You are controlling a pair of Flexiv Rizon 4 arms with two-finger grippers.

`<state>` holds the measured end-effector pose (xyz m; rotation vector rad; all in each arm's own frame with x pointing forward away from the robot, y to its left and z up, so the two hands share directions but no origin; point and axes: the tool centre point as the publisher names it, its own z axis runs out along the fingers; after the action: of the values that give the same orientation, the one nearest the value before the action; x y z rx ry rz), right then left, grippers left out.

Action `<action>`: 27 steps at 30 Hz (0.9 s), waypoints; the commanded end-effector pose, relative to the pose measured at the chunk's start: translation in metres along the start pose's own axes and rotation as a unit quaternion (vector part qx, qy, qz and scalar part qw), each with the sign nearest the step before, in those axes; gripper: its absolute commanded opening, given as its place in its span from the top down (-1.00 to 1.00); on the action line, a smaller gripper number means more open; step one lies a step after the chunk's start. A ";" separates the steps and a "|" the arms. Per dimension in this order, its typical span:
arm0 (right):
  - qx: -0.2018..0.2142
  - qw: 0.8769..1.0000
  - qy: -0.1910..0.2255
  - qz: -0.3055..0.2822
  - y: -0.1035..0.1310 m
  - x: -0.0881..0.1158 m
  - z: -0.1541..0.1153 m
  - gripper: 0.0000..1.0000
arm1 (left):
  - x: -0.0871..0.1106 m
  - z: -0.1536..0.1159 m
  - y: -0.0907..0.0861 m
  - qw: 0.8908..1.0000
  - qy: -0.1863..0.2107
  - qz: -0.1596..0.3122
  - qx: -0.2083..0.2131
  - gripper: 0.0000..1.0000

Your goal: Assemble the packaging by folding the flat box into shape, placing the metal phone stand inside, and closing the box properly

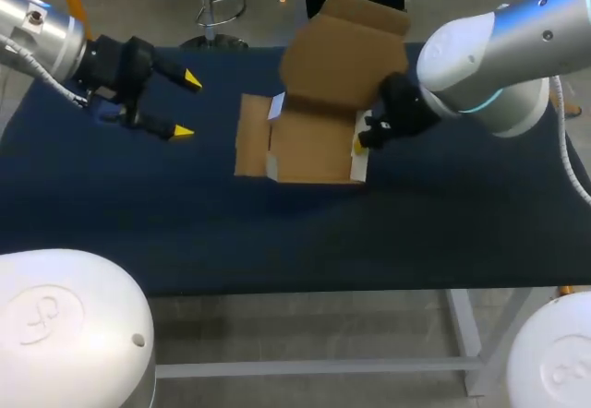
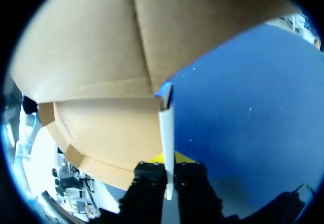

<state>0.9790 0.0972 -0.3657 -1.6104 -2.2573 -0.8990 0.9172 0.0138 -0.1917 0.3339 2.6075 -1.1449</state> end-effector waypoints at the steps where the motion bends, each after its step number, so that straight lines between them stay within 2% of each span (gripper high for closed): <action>1: 0.049 0.997 -0.026 0.057 -0.004 0.006 -0.003 1.00 | 0.004 -0.004 0.002 1.000 0.008 0.001 -0.013 -1.00; 2: 0.050 0.995 -0.035 0.073 -0.007 0.005 -0.006 1.00 | 0.004 -0.005 0.004 1.000 0.012 -0.005 -0.018 -1.00; 21: 0.050 0.995 -0.035 0.073 -0.007 0.005 -0.006 1.00 | 0.004 -0.005 0.004 1.000 0.016 -0.002 -0.026 -1.00; 27: 0.083 0.986 -0.089 0.114 -0.021 0.013 -0.005 1.00 | 0.007 -0.002 0.014 0.999 0.023 -0.011 -0.046 -1.00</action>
<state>0.9571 0.0925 -0.3688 -1.8395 -2.1062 -0.5821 0.9130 0.0261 -0.2026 0.3224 2.6833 -1.0503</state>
